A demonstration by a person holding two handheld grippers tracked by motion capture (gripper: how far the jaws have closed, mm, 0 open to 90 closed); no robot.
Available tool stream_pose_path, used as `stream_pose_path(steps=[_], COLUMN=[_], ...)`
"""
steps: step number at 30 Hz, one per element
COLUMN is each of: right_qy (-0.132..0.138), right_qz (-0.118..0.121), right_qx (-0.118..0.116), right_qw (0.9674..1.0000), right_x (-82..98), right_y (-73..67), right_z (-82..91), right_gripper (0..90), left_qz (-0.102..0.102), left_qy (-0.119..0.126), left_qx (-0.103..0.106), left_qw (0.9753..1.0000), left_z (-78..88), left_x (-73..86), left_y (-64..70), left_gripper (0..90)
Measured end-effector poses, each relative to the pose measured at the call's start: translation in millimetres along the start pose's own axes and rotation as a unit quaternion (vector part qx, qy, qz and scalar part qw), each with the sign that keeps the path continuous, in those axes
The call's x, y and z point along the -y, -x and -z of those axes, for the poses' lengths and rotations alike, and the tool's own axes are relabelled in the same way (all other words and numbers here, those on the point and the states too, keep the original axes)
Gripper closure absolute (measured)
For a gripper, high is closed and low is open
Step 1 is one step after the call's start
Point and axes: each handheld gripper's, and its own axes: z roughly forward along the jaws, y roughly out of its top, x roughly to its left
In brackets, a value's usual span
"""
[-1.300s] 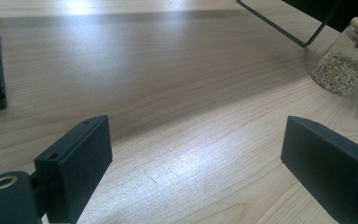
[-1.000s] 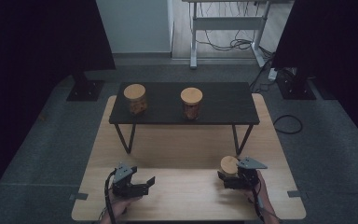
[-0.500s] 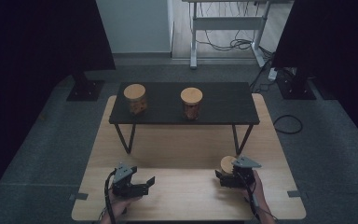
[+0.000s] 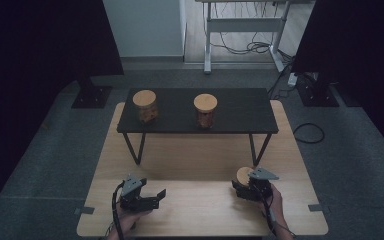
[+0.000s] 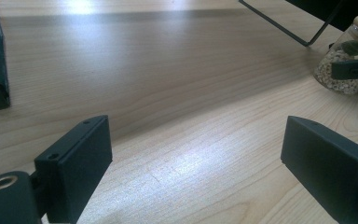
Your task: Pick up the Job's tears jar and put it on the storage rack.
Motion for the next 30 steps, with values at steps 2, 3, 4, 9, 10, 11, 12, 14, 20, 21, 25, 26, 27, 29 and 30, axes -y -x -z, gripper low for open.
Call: stream_pose_path(steps=[2, 3, 4, 9, 10, 11, 12, 14, 20, 21, 25, 26, 27, 29, 30], right_qy=[-0.001, -0.001, -0.001, 0.001, 0.001, 0.001, 0.001, 0.001, 0.001, 0.001, 0.008, 0.008, 0.011, 0.012, 0.013], right_qz=[-0.002, -0.002, -0.002, -0.001, -0.001, -0.002, -0.002, -0.002, 0.000, 0.000, -0.001, -0.001, -0.001, -0.001, 0.000], right_qx=[0.004, 0.004, 0.004, 0.004, 0.004, 0.005, 0.005, 0.006, 0.007, 0.008, 0.007, 0.007, 0.006, 0.005, 0.004], right_qw=[1.0000, 1.0000, 1.0000, 1.0000, 1.0000, 1.0000, 1.0000, 1.0000, 1.0000, 1.0000, 0.9999, 0.9999, 0.9999, 0.9999, 0.9999], right_x=[-0.5, -0.5, -0.5, 0.1, 0.1, 0.2, 0.2, 0.2, 0.7, 1.0, 1.7, 1.7, 1.5, 1.6, 1.2], right_y=[-2.0, -2.1, -2.1, -2.0, -2.0, -2.4, -2.4, -2.7, -3.2, -4.3, -4.7, -4.7, -5.3, -5.6, -5.8], right_z=[-0.1, -0.2, -0.2, -0.2, -0.2, -0.2, -0.2, -0.1, 1.1, 1.9, 5.2, 5.2, 7.1, 7.9, 9.2], right_gripper=[23.9, 23.9, 23.9, 24.0, 24.0, 24.0, 24.0, 24.0, 24.1, 24.0, 24.1, 24.1, 24.1, 24.1, 24.1], left_qz=[0.000, 0.000, 0.000, -0.001, -0.001, -0.001, -0.001, -0.001, 0.000, 0.000, 0.000, 0.000, 0.000, 0.000, -0.001], left_qy=[0.000, -0.001, -0.001, -0.002, -0.002, -0.002, -0.002, -0.002, -0.002, -0.001, 0.000, 0.000, 0.000, 0.000, 0.000], left_qx=[0.001, 0.001, 0.001, 0.002, 0.002, 0.003, 0.003, 0.003, 0.002, 0.002, 0.002, 0.002, 0.002, 0.002, 0.002], left_qw=[1.0000, 1.0000, 1.0000, 1.0000, 1.0000, 1.0000, 1.0000, 1.0000, 1.0000, 1.0000, 1.0000, 1.0000, 1.0000, 1.0000, 1.0000], left_z=[-0.1, -0.7, -0.7, -1.3, -1.3, -1.3, -1.3, -1.5, -1.5, -1.1, -0.7, -0.7, -0.8, -0.8, -0.8], left_x=[-0.1, 0.0, 0.0, -0.2, -0.2, -0.3, -0.3, -0.3, -0.4, -0.4, -0.3, -0.3, -0.3, -0.3, -0.4], left_y=[-0.1, 0.2, 0.2, 0.6, 0.6, 0.9, 0.9, 0.9, 0.1, 0.0, 0.0, 0.0, 0.0, 0.1, 0.1], left_gripper=[8.2, 8.2, 8.2, 8.2, 8.2, 8.2, 8.2, 8.2, 8.2, 8.2, 8.2, 8.2, 8.2, 8.2, 8.2])
